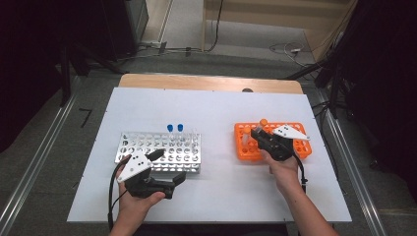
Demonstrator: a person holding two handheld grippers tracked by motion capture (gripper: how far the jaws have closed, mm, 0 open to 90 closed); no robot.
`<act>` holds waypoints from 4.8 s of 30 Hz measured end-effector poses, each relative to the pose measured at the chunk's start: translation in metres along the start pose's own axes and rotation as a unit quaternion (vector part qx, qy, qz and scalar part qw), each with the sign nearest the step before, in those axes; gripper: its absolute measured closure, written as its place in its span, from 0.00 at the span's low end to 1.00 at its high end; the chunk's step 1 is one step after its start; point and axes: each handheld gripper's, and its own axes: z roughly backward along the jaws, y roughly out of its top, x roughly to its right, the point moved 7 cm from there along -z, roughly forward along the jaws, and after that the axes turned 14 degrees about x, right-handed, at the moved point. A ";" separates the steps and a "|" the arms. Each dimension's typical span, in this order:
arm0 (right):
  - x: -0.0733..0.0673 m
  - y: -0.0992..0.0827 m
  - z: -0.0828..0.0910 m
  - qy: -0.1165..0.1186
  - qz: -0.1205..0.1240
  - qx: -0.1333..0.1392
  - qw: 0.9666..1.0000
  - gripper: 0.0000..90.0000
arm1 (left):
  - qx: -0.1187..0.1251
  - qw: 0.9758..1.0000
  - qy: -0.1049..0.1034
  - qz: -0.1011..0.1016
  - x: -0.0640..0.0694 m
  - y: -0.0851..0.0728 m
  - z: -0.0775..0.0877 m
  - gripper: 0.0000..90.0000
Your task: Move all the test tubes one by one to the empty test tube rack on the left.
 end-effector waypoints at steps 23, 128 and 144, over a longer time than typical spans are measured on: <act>-0.052 0.008 0.068 0.078 0.006 0.012 0.997 0.81 | -0.003 1.000 -0.023 -0.006 0.017 0.004 -0.013 0.01; -0.072 -0.011 0.083 0.170 0.015 -0.008 0.985 0.03 | 0.042 0.995 0.088 -0.024 -0.104 0.044 -0.040 0.83; -0.069 -0.013 0.082 0.164 0.012 -0.010 0.986 0.03 | -0.006 0.994 0.110 -0.025 -0.105 0.025 -0.050 0.83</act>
